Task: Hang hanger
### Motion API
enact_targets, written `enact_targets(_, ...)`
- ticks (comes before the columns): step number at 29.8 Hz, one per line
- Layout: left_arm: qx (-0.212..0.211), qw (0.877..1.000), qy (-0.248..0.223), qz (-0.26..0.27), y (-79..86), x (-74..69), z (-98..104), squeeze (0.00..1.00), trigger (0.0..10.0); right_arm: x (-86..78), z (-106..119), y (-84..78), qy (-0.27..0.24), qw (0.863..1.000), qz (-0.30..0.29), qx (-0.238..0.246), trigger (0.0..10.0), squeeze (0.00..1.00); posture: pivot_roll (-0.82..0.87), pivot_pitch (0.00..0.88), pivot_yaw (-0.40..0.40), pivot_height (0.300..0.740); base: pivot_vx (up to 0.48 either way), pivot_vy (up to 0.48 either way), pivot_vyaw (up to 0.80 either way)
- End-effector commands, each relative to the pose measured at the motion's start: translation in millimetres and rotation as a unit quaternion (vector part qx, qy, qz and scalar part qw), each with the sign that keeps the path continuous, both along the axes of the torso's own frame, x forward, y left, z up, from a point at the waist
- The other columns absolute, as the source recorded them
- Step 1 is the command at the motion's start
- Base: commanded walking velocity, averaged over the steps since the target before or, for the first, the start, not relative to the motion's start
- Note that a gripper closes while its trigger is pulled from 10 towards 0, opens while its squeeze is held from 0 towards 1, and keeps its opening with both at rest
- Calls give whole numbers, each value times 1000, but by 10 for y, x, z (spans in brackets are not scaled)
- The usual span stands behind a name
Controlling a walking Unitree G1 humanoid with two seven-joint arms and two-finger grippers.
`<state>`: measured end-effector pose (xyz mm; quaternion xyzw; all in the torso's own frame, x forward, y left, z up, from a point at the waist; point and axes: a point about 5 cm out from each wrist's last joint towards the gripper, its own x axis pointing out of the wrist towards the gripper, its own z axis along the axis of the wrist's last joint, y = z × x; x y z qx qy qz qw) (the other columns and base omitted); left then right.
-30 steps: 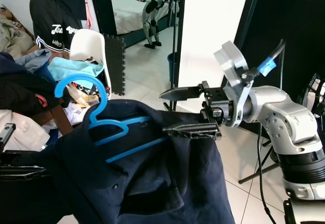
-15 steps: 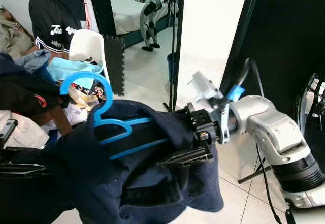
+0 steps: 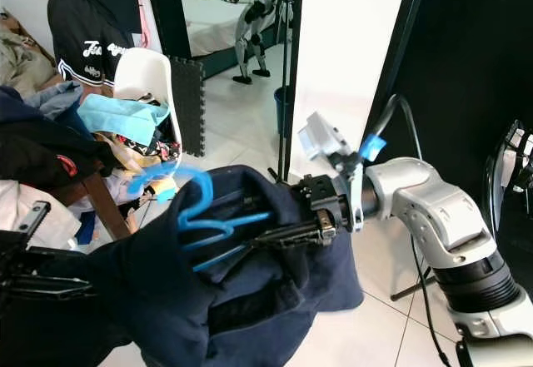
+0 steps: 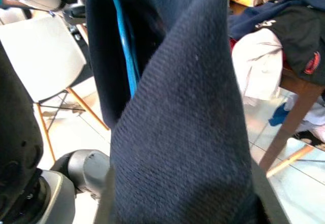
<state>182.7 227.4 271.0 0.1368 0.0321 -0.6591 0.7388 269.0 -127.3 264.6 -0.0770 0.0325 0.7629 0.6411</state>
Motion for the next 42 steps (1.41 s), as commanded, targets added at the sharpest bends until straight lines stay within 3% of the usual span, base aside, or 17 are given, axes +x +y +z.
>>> enact_targets(1, 19, 1000, 4, 0, 25, 0, 8, 0, 10000, -19, 60, -4, -5, 1000, 14, 8, 0, 0, -25, 7, -39, 740, 0, 0, 0)
enact_targets(13, 27, 999, -1, 43, 95, 82, -23, 0, 10000, -13, 31, -8, -3, 1000, 13, 5, 0, 0, -22, 8, -37, 740, 0, 0, 0)
enact_targets(14, 21, 998, 4, 65, 114, 130, -48, 1000, 10000, -6, 10, -3, -3, 1000, 8, 3, 0, 0, -23, 9, -37, 740, 0, 0, 0)
enact_targets(22, 14, 995, 19, 98, 162, 177, -128, 1000, 10000, 15, -35, -5, 3, 1000, -8, -1, 0, 0, -26, 11, -38, 740, 0, 0, 0)
enact_targets(23, 22, 991, 23, 130, 267, 197, -192, 1000, 10000, 58, -80, -35, 8, 999, -32, -4, 0, 0, -27, 13, -41, 740, 0, 0, 0)
enact_targets(25, 22, 991, 23, 130, 267, 197, -192, 1000, 10000, 58, -80, -35, 8, 999, -32, -4, 0, 0, -27, 13, -41, 740, 0, 0, 0)
enact_targets(27, 29, 985, 24, 170, 409, 217, -248, 1000, 10000, 135, -141, -84, 17, 997, -71, -8, 0, 0, -29, 13, -40, 740, 0, 0, 0)
enact_targets(28, 28, 976, 27, 213, 571, 213, -300, 1000, 10000, 229, -244, -165, 31, 992, -123, -14, 0, 0, -33, 16, -39, 740, 0, 0, 0)
enact_targets(32, 28, 976, 27, 213, 571, 213, -300, 1000, 10000, 229, -244, -165, 31, 992, -123, -14, 0, 0, -33, 16, -39, 740, 0, 0, 0)
enact_targets(33, 23, 967, 30, 251, 707, 188, -351, 1000, 10000, 301, -368, -259, 44, 984, -170, -28, 0, 0, -31, 19, -40, 740, 0, 0, 0)
enact_targets(35, 23, 967, 30, 251, 707, 188, -351, 1000, 10000, 301, -368, -259, 44, 984, -170, -28, 0, 0, -31, 19, -40, 740, 0, 0, 0)
enact_targets(36, 4, 959, 38, 281, 809, 114, -417, 1000, 10000, 408, -513, -432, 62, 966, -247, -38, 0, 0, -33, 23, -47, 740, 0, 0, 0)
enact_targets(37, 4, 959, 38, 281, 809, 114, -417, 1000, 10000, 408, -513, -432, 62, 966, -247, -38, 0, 0, -33, 23, -47, 740, 0, 0, 0)
enact_targets(38, -22, 950, 30, 310, 878, 67, -451, 1000, 10000, 514, -652, -607, 75, 940, -328, -49, 0, 0, -29, 22, -50, 740, 0, 0, 0)
enact_targets(39, -59, 931, -1, 360, 923, 97, -486, 1000, 10000, 641, -763, -782, 94, 899, -426, -36, 0, 0, -26, 25, -51, 740, 0, 0, 0)
enact_targets(41, -59, 931, -1, 360, 923, 97, -486, 1000, 10000, 641, -763, -782, 94, 899, -426, -36, 0, 0, -26, 25, -51, 740, 0, 0, 0)
enact_targets(42, -84, 915, -22, 394, 945, 127, -506, 1000, 10000, 709, -839, -886, 108, 867, -486, -27, 0, 0, -26, 25, -52, 740, 0, 0, 0)
